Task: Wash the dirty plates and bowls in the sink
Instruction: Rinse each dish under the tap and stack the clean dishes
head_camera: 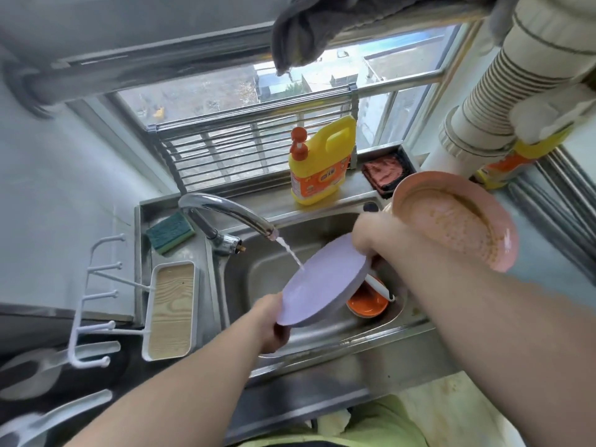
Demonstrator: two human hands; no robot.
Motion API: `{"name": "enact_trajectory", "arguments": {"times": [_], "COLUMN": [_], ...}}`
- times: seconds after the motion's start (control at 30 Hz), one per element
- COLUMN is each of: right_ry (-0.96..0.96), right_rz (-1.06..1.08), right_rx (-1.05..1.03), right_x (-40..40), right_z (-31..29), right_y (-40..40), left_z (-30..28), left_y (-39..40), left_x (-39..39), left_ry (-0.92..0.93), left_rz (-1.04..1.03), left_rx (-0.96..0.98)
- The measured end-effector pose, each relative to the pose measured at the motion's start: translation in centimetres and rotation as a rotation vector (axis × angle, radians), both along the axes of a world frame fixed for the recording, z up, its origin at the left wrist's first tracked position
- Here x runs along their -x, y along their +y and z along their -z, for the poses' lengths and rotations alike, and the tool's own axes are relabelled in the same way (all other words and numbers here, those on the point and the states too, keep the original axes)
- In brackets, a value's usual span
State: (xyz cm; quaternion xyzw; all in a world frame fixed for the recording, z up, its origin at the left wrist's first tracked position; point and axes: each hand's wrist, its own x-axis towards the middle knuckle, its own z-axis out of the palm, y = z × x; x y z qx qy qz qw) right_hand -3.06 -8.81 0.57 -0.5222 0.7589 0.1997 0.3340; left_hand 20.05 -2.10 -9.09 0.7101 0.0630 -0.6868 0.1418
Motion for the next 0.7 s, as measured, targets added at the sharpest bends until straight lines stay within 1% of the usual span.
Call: {"name": "enact_trajectory", "arguments": {"times": [0.1,0.2,0.27,0.33,0.4,0.47,0.53,0.6,0.7], "right_ry": [-0.231,-0.372,-0.438,-0.532,-0.595,-0.691,-0.779,-0.84,-0.839], "right_rz": [0.249,0.557,0.825,0.96,1.013,1.07,1.139,1.232,1.304], "right_rx": [-0.099,-0.162,-0.115,-0.069,-0.171,-0.331,-0.413,-0.365,-0.288], "right_x": [0.5,-1.0,-2.6,-4.4,-6.3,-6.9,-6.5,-6.0,-5.9], "right_z": [3.9,9.7,12.7,14.1,13.3,12.1,10.7,10.2,9.0], "right_y": [2.4,6.0,8.2,9.6,10.4,10.6,10.2,9.8,9.6], "left_z": [-0.9,-1.9,-2.6,-2.9,-2.8,-2.3,-2.2,-2.0,-1.6], "left_y": [-2.0,-3.6,-3.9,-3.9,-4.0,-4.3,-4.5,-4.4,-3.7], "left_x": [-3.3,-5.7,-6.5,-7.1,-8.1,-9.4,-10.7,-11.6,-11.8], "left_ry": [-0.013,0.03,0.037,0.061,0.039,0.034,0.078,0.121,0.181], "left_rz": [0.245,0.311,0.348,0.392,0.375,0.273,0.226,0.253,0.254], "left_rx": [0.112,0.257,0.335,0.361,0.349,0.274,0.178,0.11,0.067]}}
